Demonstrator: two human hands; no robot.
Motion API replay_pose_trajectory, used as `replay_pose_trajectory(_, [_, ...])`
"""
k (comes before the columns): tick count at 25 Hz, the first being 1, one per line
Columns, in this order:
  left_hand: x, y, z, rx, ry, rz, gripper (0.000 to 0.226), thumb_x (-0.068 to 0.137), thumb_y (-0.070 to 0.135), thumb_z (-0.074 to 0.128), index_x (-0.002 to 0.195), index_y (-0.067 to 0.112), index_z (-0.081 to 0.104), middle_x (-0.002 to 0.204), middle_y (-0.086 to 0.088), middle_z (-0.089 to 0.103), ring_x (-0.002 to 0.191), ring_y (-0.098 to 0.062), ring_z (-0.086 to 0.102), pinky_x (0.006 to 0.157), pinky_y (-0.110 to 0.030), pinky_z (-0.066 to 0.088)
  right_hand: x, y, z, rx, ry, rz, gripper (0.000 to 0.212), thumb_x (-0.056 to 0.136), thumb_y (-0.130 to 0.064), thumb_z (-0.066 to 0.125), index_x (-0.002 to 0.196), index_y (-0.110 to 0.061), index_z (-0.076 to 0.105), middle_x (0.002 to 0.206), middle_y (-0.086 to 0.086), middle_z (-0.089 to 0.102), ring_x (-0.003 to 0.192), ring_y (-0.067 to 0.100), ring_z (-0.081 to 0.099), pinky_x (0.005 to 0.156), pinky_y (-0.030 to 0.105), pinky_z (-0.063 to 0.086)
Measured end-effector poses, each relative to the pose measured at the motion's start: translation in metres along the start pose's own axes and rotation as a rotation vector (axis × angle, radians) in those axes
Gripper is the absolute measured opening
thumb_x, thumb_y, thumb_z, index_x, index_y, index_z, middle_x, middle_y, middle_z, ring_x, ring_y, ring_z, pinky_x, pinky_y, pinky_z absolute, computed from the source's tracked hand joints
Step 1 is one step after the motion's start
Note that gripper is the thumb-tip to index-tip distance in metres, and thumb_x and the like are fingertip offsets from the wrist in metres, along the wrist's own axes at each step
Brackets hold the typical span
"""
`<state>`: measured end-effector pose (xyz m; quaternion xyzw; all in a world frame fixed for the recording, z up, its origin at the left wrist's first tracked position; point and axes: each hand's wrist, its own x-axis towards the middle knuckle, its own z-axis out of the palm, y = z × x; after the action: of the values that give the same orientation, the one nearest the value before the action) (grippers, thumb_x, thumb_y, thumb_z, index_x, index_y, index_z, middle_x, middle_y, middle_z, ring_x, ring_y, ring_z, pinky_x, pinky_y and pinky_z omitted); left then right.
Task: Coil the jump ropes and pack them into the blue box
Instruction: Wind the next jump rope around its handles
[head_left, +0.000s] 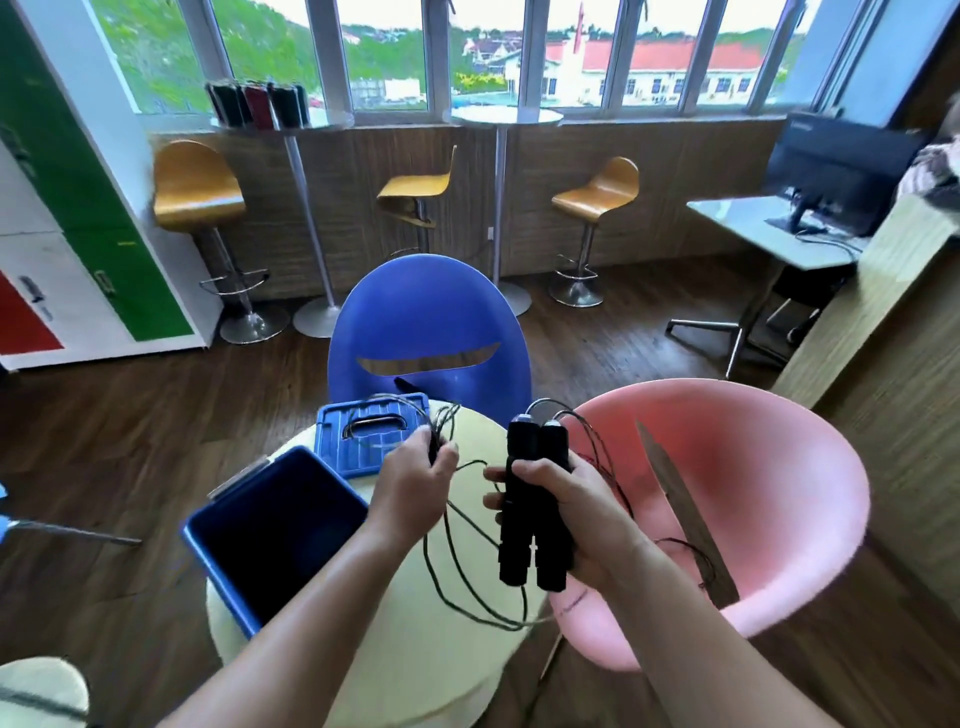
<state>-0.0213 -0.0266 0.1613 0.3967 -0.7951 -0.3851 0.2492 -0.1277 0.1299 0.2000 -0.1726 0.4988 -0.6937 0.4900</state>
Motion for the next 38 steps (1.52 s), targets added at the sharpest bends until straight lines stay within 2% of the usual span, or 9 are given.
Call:
replay_pose_trajectory(6, [-0.129, 0.014, 0.039, -0.021, 0.063, -0.054, 0.026, 0.098, 0.030, 0.055, 0.074, 0.022, 0.054, 0.061, 0.004, 0.060, 0.060, -0.018, 0.056, 0.063, -0.038, 0.043, -0.112, -0.011, -0.045, -0.048, -0.135, 0.025, 0.035, 0.088, -0.012, 0.066, 0.119, 0.000, 0.055, 0.097, 0.021, 0.072, 0.074, 0.030, 0.067, 0.068, 0.040, 0.052])
replay_pose_trajectory(10, [-0.228, 0.015, 0.074, 0.031, -0.065, -0.221, 0.034, 0.102, 0.040, 0.052, 0.075, 0.018, 0.057, 0.064, 0.004, 0.061, 0.063, -0.022, 0.061, 0.062, -0.039, 0.047, -0.190, -0.028, -0.070, -0.118, -0.191, 0.009, 0.025, 0.091, -0.008, 0.065, 0.113, 0.003, 0.059, 0.095, 0.019, 0.073, 0.071, 0.028, 0.068, 0.065, 0.037, 0.054])
replay_pose_trajectory(14, [-0.290, -0.013, 0.101, 0.152, -0.326, -0.469, 0.039, 0.098, 0.058, 0.048, 0.095, 0.022, 0.061, 0.089, -0.003, 0.070, 0.092, -0.027, 0.071, 0.084, -0.043, 0.058, -0.237, -0.034, -0.080, -0.157, -0.244, 0.018, 0.042, 0.082, -0.014, 0.069, 0.114, 0.009, 0.057, 0.096, 0.021, 0.074, 0.069, 0.029, 0.069, 0.065, 0.038, 0.055])
replay_pose_trajectory(18, [-0.303, -0.011, 0.086, -0.002, -0.375, -0.628, 0.042, 0.103, 0.052, 0.047, 0.126, 0.018, 0.059, 0.121, -0.006, 0.064, 0.085, -0.023, 0.067, 0.075, -0.034, 0.057, -0.258, -0.029, -0.086, -0.152, -0.234, 0.035, 0.034, 0.089, -0.009, 0.069, 0.115, 0.009, 0.057, 0.093, 0.020, 0.073, 0.069, 0.029, 0.068, 0.065, 0.037, 0.054])
replay_pose_trajectory(22, [-0.294, 0.041, 0.055, -0.208, -0.218, -0.372, 0.014, 0.103, 0.032, 0.057, 0.112, 0.027, 0.066, 0.124, -0.004, 0.069, 0.102, -0.027, 0.071, 0.082, -0.043, 0.060, -0.274, -0.028, -0.090, -0.186, -0.268, 0.041, 0.035, 0.081, -0.015, 0.069, 0.109, 0.003, 0.058, 0.087, 0.019, 0.071, 0.067, 0.028, 0.066, 0.063, 0.036, 0.054])
replay_pose_trajectory(25, [-0.281, 0.102, 0.031, -0.355, -0.087, 0.083, 0.048, 0.091, 0.017, 0.070, 0.134, 0.035, 0.059, 0.134, 0.011, 0.065, 0.121, -0.012, 0.064, 0.092, -0.034, 0.058, -0.284, -0.025, -0.089, -0.193, -0.325, 0.069, 0.028, 0.081, -0.013, 0.069, 0.104, -0.001, 0.060, 0.087, 0.019, 0.070, 0.066, 0.028, 0.065, 0.061, 0.035, 0.054])
replay_pose_trajectory(28, [-0.272, 0.148, 0.019, -0.288, -0.310, 0.304, 0.067, 0.088, 0.002, 0.072, 0.140, 0.039, 0.053, 0.150, 0.014, 0.050, 0.138, -0.002, 0.046, 0.107, -0.026, 0.045, -0.292, -0.025, -0.086, -0.176, -0.395, 0.101, 0.021, 0.083, -0.010, 0.067, 0.100, 0.001, 0.061, 0.084, 0.019, 0.069, 0.063, 0.029, 0.065, 0.060, 0.036, 0.056])
replay_pose_trajectory(32, [-0.268, 0.167, 0.020, -0.545, -0.556, 0.215, 0.028, 0.095, -0.006, 0.053, 0.118, 0.005, 0.065, 0.115, -0.008, 0.066, 0.105, -0.017, 0.061, 0.092, -0.031, 0.049, -0.293, -0.028, -0.090, -0.120, -0.408, 0.109, 0.029, 0.084, -0.011, 0.066, 0.108, 0.003, 0.059, 0.092, 0.024, 0.066, 0.073, 0.036, 0.067, 0.069, 0.042, 0.056])
replay_pose_trajectory(38, [-0.273, 0.176, 0.037, -0.658, -0.330, -0.006, 0.026, 0.079, 0.019, 0.044, 0.087, 0.017, 0.069, 0.088, -0.013, 0.062, 0.079, -0.025, 0.052, 0.064, -0.033, 0.045, -0.287, -0.018, -0.088, -0.134, -0.220, 0.024, 0.035, 0.079, -0.015, 0.072, 0.110, -0.004, 0.060, 0.088, 0.022, 0.065, 0.068, 0.037, 0.069, 0.062, 0.041, 0.056])
